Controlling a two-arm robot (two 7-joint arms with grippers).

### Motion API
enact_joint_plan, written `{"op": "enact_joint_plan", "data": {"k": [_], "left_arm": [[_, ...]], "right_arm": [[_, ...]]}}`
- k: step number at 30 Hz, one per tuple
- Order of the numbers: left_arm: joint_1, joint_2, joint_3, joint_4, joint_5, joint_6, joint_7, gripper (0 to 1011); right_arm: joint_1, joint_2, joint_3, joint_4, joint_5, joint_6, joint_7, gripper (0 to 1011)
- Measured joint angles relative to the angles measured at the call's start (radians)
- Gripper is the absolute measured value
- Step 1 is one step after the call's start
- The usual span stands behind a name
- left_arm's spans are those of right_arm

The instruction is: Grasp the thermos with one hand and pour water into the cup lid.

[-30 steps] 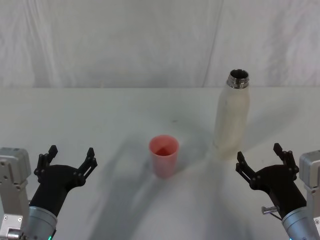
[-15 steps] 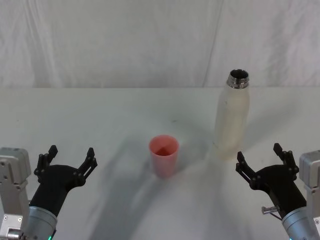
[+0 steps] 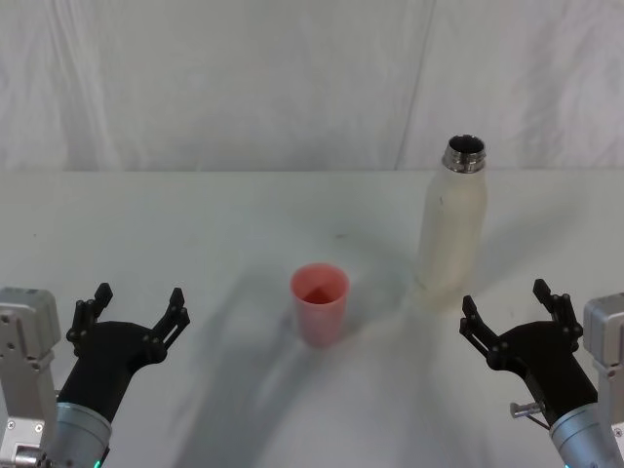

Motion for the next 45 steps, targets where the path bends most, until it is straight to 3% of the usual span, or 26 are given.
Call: {"op": "enact_joint_plan", "data": {"k": [6,18,23,31,45], "left_arm": [[0.000,0.000,0.000,0.000,0.000,0.000,0.000,1001],[0.000,0.000,0.000,0.000,0.000,0.000,0.000,1001],[0.000,0.000,0.000,0.000,0.000,0.000,0.000,1001],[0.000,0.000,0.000,0.000,0.000,0.000,0.000,1001],[0.000,0.000,0.000,0.000,0.000,0.000,0.000,1001]], "right_arm": [[0.005,-0.008,0.008,0.002,0.008,0.000,0.015,1001],[0.059,-0.027,0.069,0.014,0.085,0.027,0.126,1000],[0.089,-0.022,0.077,0.026,0.099,0.038,0.171,1000],[0.142,-0.009,0.074,0.062,0.111,0.045,0.220,1000],[0.216,-0.011,0.046,0.150,0.097,0.024,0.239,1000]]}}
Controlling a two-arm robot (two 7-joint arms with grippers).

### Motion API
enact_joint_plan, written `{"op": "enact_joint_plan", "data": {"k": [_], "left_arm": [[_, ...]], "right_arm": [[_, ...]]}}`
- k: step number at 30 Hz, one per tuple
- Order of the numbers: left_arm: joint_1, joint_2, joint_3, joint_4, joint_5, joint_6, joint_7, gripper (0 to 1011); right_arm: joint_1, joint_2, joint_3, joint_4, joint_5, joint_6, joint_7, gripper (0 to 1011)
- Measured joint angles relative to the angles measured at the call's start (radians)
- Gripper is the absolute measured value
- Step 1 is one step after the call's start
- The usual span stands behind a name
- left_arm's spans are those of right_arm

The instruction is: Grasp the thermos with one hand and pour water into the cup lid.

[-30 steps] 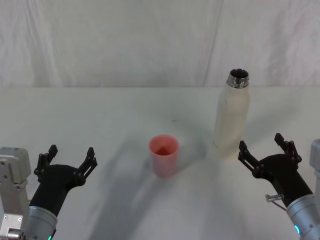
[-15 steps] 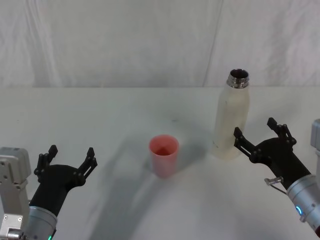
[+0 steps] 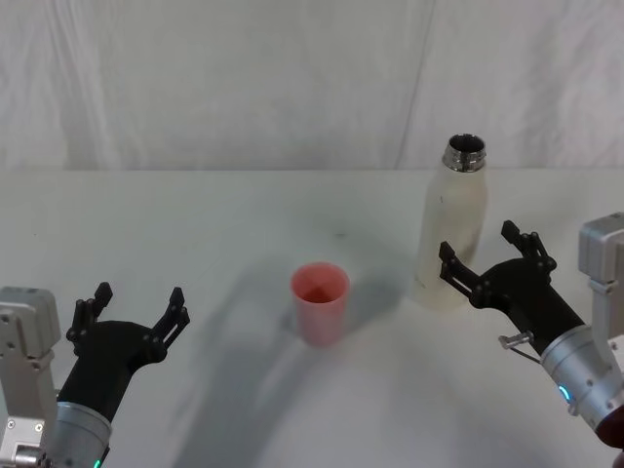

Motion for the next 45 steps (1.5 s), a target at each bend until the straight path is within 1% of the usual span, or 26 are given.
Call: {"op": "enact_joint_plan", "data": {"k": [8,17,34,45], "left_arm": [[0.000,0.000,0.000,0.000,0.000,0.000,0.000,1001],[0.000,0.000,0.000,0.000,0.000,0.000,0.000,1001],[0.000,0.000,0.000,0.000,0.000,0.000,0.000,1001],[0.000,0.000,0.000,0.000,0.000,0.000,0.000,1001]], "right_arm": [[0.037,-0.013,-0.013,0.053,-0.024,-0.002,-0.012,1000],[0.081,-0.035,-0.022,0.108,-0.044,0.009,-0.024,1000],[0.128,-0.055,-0.018,0.167,-0.055,0.009,-0.031,1000],[0.159,-0.074,-0.018,0.213,-0.058,-0.001,-0.033,1001]]}}
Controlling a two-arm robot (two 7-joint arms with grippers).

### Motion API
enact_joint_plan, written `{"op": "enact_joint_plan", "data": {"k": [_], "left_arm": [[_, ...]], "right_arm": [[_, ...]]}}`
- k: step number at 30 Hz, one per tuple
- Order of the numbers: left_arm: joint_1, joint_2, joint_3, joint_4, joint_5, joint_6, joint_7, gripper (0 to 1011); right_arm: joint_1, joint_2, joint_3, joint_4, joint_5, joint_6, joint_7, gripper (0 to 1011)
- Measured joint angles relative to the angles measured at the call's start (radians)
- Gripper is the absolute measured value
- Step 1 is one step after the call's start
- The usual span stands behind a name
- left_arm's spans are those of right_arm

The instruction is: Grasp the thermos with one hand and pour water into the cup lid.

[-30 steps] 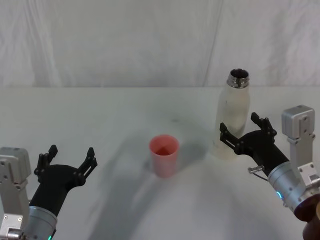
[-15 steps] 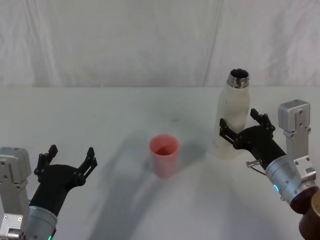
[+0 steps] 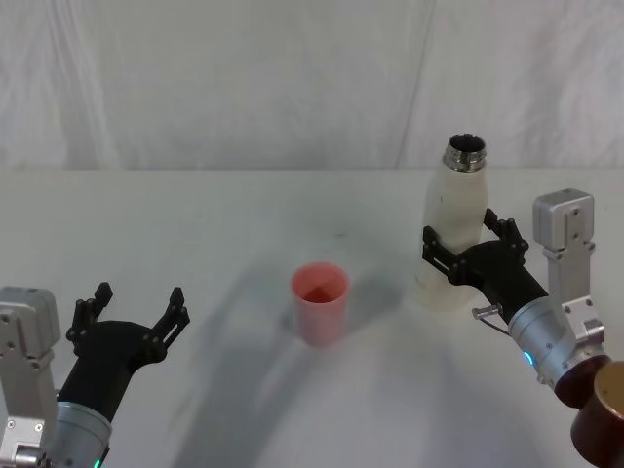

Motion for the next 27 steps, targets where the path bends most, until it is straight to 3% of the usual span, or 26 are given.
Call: {"op": "enact_joint_plan", "data": {"k": [27], "left_arm": [[0.000,0.000,0.000,0.000,0.000,0.000,0.000,1001]], "right_arm": [[0.050,-0.043,0.011,0.070,-0.001,-0.010,-0.026,1001]]}}
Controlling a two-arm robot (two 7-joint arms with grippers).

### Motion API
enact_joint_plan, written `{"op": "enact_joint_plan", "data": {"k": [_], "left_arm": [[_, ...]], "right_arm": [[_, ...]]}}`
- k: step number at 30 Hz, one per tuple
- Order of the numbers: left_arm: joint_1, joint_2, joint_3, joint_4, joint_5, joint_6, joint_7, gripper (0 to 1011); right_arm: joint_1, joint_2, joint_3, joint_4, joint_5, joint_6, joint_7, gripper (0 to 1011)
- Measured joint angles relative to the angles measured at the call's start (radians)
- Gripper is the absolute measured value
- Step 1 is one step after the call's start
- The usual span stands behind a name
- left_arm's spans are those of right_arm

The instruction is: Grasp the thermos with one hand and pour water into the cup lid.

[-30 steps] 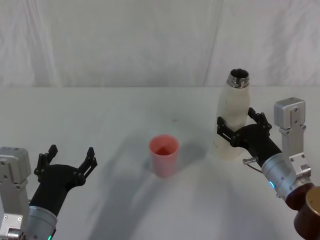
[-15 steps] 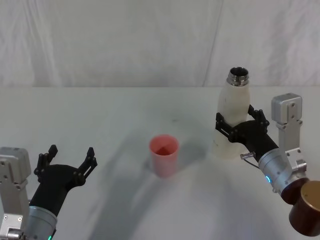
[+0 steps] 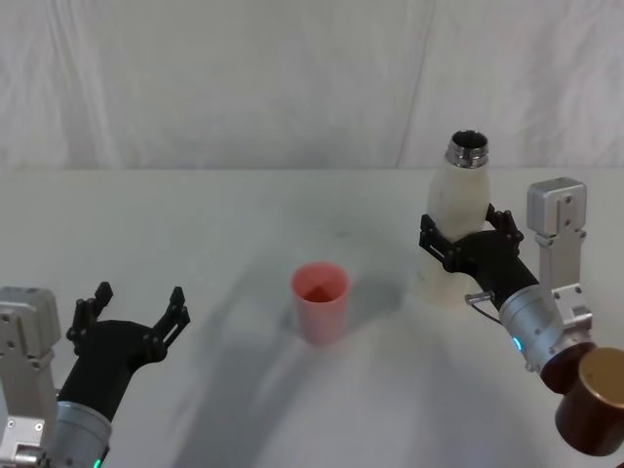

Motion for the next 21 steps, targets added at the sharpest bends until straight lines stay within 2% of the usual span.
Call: {"op": "enact_joint_plan", "data": {"k": [14,17,21], "left_arm": [[0.000,0.000,0.000,0.000,0.000,0.000,0.000,1001],[0.000,0.000,0.000,0.000,0.000,0.000,0.000,1001],[0.000,0.000,0.000,0.000,0.000,0.000,0.000,1001]], "right_arm": [[0.001,0.001,0.001,0.001,-0.003,0.001,0.000,1000],[0.000,0.001,0.000,0.001,-0.003,0.002,0.000,956],[0.000,0.001,0.000,0.000,-0.002,0.002,0.001,950]]}}
